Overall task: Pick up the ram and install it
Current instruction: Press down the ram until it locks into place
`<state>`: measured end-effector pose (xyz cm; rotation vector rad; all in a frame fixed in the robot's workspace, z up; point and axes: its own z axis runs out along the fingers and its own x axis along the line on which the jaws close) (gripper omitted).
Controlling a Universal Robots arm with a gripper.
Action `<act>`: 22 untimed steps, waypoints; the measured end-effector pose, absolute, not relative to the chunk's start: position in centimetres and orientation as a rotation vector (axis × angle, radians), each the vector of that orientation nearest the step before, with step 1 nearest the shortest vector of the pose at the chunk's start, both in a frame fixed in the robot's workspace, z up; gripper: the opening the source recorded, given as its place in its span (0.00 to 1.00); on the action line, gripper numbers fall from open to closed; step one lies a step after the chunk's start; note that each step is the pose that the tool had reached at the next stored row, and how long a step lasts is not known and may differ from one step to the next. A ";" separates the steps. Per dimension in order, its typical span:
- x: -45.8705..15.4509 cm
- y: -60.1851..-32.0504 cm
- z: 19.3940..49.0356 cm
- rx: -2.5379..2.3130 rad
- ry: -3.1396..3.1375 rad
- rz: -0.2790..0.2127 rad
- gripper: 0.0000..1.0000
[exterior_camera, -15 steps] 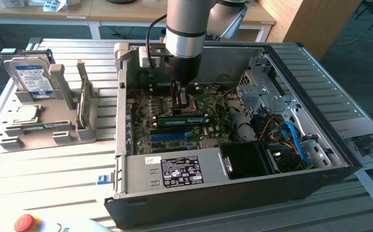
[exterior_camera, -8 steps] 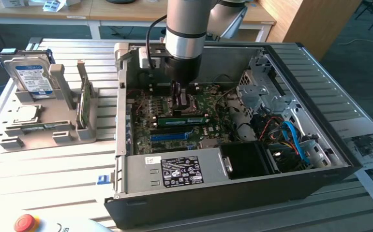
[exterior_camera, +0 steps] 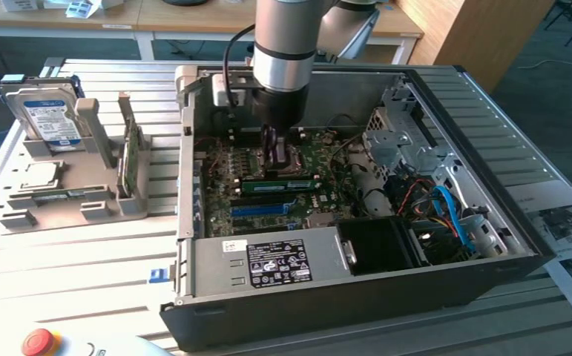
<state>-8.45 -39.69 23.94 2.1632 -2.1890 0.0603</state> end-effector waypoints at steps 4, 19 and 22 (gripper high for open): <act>-8.5 -39.7 23.8 2.163 -2.189 0.060 0.10; -8.6 -39.7 23.3 2.163 -2.189 0.060 0.10; -8.6 -39.7 23.2 2.163 -2.189 0.060 0.10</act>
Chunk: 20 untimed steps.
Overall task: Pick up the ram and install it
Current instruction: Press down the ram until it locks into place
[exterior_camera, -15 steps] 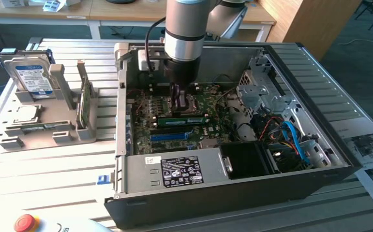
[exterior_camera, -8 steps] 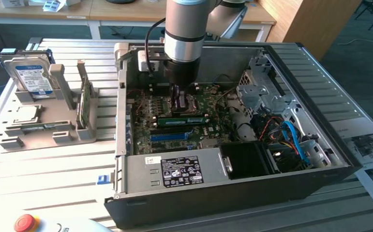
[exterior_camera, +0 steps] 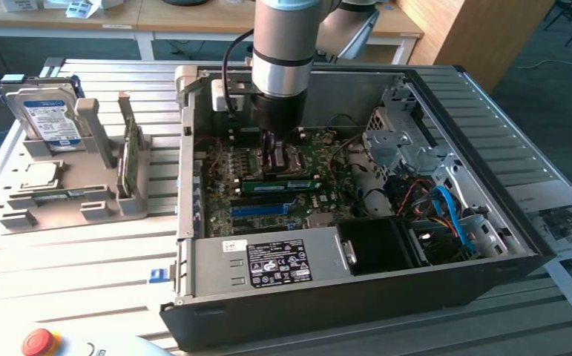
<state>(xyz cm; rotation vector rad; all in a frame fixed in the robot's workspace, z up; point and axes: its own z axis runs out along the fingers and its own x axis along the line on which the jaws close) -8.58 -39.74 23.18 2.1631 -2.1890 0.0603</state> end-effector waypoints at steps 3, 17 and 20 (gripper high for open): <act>-8.6 -39.7 23.2 2.163 -2.189 0.060 0.10; -8.6 -39.8 22.8 2.163 -2.189 0.060 0.10; -8.6 -39.8 22.8 2.163 -2.189 0.060 0.10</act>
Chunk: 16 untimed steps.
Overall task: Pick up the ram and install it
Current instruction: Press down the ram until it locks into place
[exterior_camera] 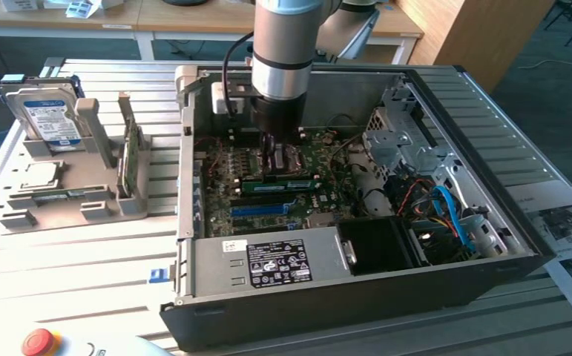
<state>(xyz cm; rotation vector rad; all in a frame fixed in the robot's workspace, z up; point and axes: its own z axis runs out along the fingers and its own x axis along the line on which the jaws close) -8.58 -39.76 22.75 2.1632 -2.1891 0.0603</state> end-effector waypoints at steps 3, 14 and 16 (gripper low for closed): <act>-8.6 -39.8 22.7 2.163 -2.189 0.060 0.10; -8.6 -39.8 22.5 2.163 -2.189 0.060 0.10; -8.6 -39.8 22.4 2.163 -2.189 0.060 0.10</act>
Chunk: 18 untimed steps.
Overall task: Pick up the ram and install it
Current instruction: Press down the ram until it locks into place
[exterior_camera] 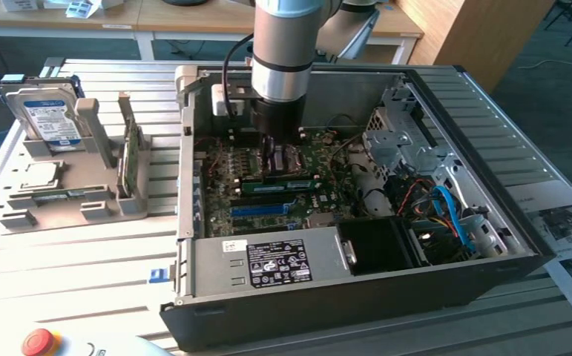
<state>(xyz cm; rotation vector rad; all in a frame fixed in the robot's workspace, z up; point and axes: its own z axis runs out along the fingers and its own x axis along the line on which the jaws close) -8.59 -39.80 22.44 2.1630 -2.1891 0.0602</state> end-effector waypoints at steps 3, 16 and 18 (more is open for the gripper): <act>-8.6 -39.8 22.4 2.163 -2.189 0.060 0.10; -8.6 -39.8 22.1 2.163 -2.189 0.060 0.10; -8.6 -39.8 22.1 2.163 -2.189 0.060 0.10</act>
